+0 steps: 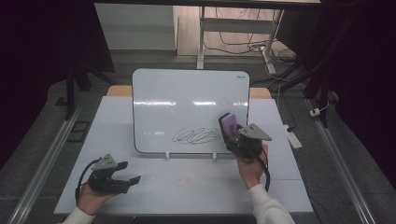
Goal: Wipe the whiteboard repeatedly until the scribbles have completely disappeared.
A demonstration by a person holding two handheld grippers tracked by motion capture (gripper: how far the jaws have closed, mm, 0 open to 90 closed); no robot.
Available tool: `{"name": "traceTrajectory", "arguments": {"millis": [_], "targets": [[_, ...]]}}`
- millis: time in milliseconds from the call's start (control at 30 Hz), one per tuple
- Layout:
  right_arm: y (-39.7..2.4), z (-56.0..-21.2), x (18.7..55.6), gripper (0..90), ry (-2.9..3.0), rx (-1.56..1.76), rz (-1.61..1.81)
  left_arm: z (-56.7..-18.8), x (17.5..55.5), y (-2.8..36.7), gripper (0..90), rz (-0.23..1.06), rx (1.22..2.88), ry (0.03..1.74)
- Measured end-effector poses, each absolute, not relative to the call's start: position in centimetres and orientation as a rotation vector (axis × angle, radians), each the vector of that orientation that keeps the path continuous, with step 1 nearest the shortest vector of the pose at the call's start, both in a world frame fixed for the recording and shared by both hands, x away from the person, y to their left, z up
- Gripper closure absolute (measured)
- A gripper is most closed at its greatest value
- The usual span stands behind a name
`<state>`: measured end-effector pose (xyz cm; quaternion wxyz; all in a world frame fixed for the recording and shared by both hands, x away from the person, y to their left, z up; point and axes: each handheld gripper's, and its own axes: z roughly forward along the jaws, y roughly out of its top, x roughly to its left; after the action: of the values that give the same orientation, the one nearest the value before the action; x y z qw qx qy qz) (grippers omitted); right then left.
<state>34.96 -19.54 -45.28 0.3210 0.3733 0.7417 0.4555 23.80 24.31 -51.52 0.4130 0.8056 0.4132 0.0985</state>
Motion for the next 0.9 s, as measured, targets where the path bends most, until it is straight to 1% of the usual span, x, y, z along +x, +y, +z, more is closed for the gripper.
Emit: {"name": "traceTrajectory", "arguments": {"millis": [200, 467, 900], "targets": [[-19.6, -45.4, 35.1, 40.7, 1.944, 0.980, 1.174, -51.5, 23.8, 24.3, 19.6, 0.249, 2.025, 1.040], [-18.6, -45.8, 35.3, 40.8, 1.954, 0.970, 1.141, -51.5, 23.7, 24.2, 19.5, 0.249, 2.024, 1.035], [-15.0, -47.1, 35.2, 41.1, 2.041, 0.934, 1.139, -51.6, 23.8, 24.2, 19.5, 0.240, 2.029, 1.035]]}}
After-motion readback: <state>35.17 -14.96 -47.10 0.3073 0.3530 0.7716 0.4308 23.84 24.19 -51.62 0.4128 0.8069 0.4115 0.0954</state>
